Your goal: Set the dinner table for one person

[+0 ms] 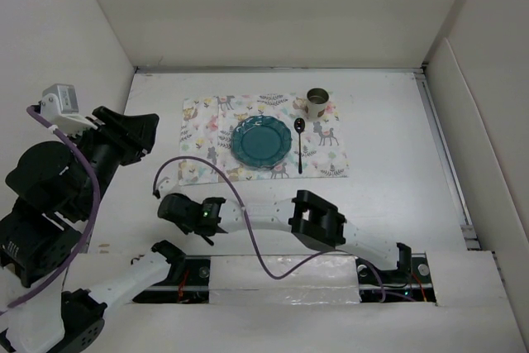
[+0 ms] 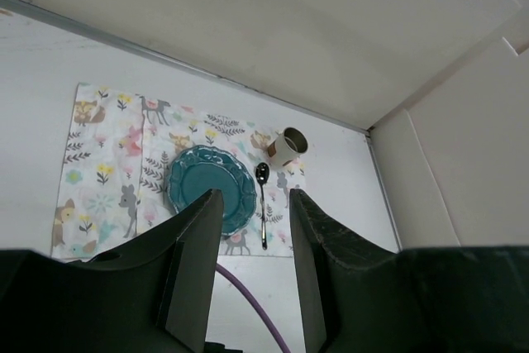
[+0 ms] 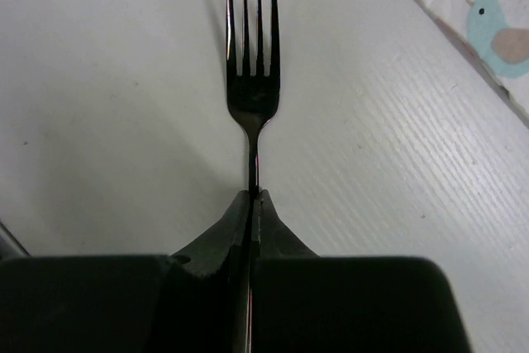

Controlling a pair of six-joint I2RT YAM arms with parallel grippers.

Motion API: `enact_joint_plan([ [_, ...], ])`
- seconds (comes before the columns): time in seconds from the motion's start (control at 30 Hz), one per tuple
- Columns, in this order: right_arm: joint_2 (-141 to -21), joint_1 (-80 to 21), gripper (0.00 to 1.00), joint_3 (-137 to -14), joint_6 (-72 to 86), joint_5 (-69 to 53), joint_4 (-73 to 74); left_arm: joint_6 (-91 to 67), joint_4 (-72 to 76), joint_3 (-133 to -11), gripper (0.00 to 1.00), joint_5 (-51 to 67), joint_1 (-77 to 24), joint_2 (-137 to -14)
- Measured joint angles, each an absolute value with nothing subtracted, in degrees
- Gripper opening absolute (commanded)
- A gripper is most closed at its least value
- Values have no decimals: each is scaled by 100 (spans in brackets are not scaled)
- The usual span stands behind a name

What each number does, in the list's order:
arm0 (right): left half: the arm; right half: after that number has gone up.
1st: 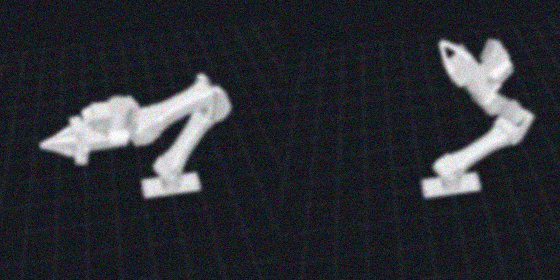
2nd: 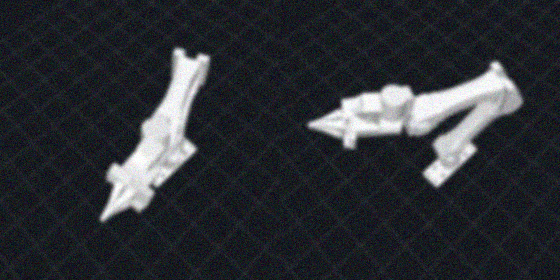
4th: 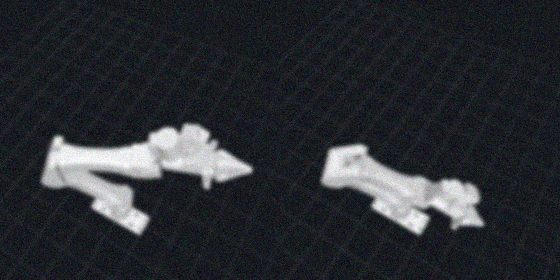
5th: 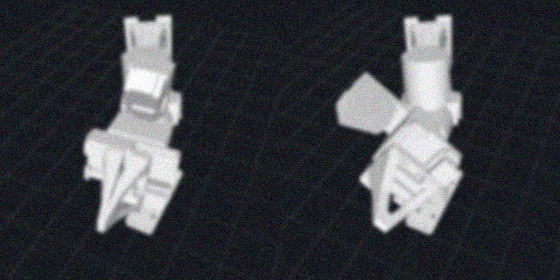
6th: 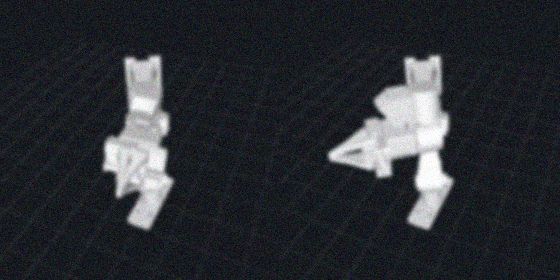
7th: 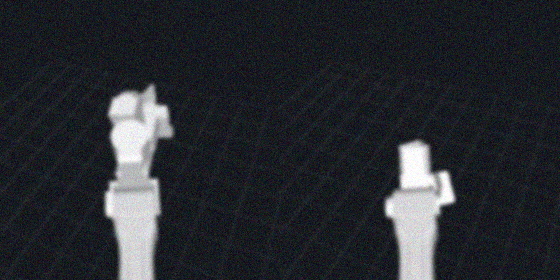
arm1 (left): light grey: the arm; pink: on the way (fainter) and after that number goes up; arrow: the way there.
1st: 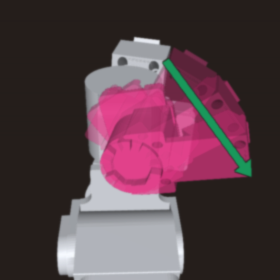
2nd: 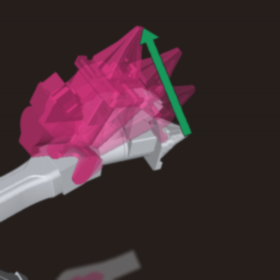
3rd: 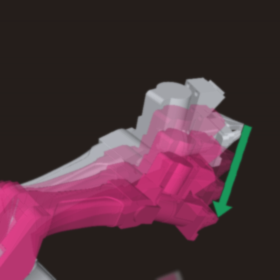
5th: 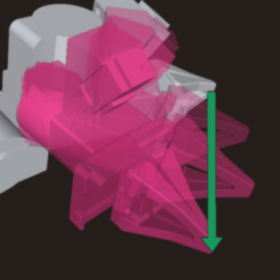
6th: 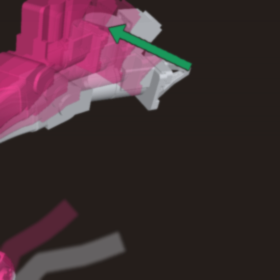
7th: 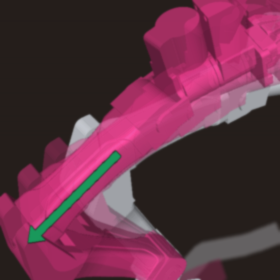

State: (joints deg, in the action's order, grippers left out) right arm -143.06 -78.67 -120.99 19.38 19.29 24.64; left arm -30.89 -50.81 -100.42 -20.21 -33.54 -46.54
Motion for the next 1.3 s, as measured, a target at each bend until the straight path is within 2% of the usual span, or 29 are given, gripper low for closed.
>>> enact_joint_plan([
  [0.33,-14256,-7437,0,-12634,2320,1822,3232,-2915,-4582,-9461,35,-2064,-3354,-4600],
  [0.53,-14186,-6191,0,-13406,3212,1669,3284,-2849,-4169,-8370,34,-1865,-3354,-4727],
  [0.77,-14188,-5105,0,-13572,4342,1802,3291,-2838,-3758,-7561,34,-1490,-3354,-4978],
  [0.97,-14621,-4993,0,-14068,4869,1791,3260,-2792,-3566,-7354,34,-1345,-3354,-5037],
  [1.3,-15063,-4993,0,-14084,5039,1706,3304,-2700,-3328,-7087,34,-1306,-3354,-5002],
])
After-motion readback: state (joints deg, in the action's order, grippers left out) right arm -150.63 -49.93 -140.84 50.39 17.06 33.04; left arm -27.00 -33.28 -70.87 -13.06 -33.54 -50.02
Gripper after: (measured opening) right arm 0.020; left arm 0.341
